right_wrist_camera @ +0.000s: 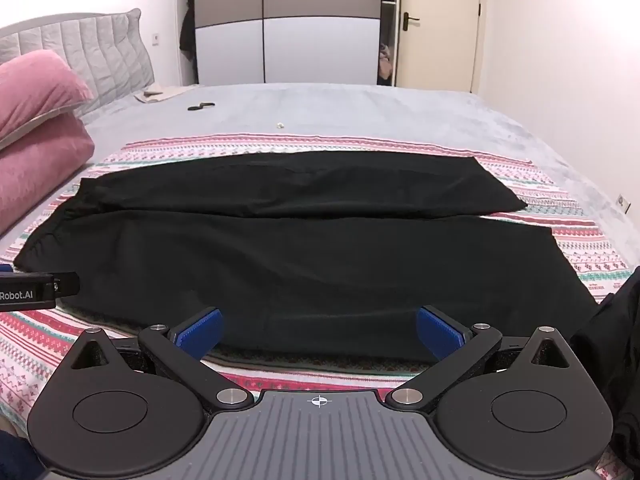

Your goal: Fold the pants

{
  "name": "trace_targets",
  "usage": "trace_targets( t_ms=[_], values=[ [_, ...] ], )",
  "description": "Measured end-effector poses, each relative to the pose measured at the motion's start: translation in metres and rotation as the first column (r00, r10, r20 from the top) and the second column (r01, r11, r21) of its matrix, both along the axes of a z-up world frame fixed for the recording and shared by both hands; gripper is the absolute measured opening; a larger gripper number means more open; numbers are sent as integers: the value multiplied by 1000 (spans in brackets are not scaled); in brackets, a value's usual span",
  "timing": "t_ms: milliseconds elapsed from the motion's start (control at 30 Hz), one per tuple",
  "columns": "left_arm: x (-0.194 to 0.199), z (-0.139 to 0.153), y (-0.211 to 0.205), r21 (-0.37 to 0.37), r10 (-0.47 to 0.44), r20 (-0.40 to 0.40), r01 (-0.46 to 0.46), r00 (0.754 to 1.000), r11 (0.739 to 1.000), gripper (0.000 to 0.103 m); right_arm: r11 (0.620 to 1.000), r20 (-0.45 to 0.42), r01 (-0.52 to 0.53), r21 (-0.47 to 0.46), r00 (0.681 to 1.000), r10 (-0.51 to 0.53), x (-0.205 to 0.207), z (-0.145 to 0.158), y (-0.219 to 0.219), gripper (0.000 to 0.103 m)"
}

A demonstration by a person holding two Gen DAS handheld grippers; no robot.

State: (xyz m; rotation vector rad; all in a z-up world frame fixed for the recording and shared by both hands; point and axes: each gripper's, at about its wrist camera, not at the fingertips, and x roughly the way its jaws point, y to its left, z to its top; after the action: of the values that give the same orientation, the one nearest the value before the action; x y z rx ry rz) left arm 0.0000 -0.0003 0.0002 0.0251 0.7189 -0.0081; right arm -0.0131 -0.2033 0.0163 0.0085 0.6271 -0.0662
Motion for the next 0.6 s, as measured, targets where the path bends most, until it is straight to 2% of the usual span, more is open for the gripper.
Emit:
trace_targets(
  t_ms=[600],
  values=[
    [-3, 1, -3, 6, 3, 12, -3, 1000, 1000, 103, 1000, -3, 0, -5, 1000, 0, -2, -3, -4, 103]
  ],
)
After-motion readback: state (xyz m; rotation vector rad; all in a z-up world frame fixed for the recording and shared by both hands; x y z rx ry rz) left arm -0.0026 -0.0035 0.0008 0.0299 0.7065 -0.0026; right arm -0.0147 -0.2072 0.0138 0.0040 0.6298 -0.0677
